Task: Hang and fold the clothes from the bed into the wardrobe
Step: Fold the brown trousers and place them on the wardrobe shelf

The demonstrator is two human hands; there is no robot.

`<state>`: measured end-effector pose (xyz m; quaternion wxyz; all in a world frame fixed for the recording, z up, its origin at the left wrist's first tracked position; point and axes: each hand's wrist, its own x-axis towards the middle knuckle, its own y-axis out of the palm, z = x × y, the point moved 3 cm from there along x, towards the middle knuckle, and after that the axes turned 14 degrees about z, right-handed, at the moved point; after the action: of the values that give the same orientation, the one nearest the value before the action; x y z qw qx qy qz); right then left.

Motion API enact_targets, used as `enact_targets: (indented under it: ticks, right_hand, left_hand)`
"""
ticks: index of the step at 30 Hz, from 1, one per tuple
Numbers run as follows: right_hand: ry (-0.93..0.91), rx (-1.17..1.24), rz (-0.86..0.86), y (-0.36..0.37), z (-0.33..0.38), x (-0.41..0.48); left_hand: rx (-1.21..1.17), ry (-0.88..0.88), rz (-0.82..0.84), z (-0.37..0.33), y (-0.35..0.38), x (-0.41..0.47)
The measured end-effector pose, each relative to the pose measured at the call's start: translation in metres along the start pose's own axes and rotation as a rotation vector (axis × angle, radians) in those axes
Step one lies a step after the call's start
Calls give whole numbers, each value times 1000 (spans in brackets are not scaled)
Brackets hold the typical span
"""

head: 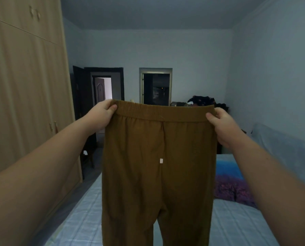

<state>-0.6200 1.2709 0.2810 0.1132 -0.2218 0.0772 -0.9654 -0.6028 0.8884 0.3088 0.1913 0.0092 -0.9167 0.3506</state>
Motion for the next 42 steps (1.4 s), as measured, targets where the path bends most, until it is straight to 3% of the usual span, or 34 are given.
enact_targets:
  ticks: [6,11,17,21,28,36,42]
  right_hand:
    - [119,-31,78,-1,-18,4]
    - [112,87,126,-2,-15,-3]
    - [176,113,165,-3,-21,-13]
    - [141,274,178,-4,-22,-23]
    - [115,429,167,-17,-30,-32]
    - [275,125,179,-21,-34,-33]
    - [260,138,171,-33,-45,-37]
  left_hand:
    - [-151,-42,-72,0,13,-2]
    - [-274,-20,157,1,22,-11]
    - [-191,64,26,0,22,-14]
    - [-230,4,-32,9,27,-15]
    - [-336,27,90,18,34,-22]
    - [-444,52,135,13,44,-20]
    - [-332,-89,90,16,55,-20]
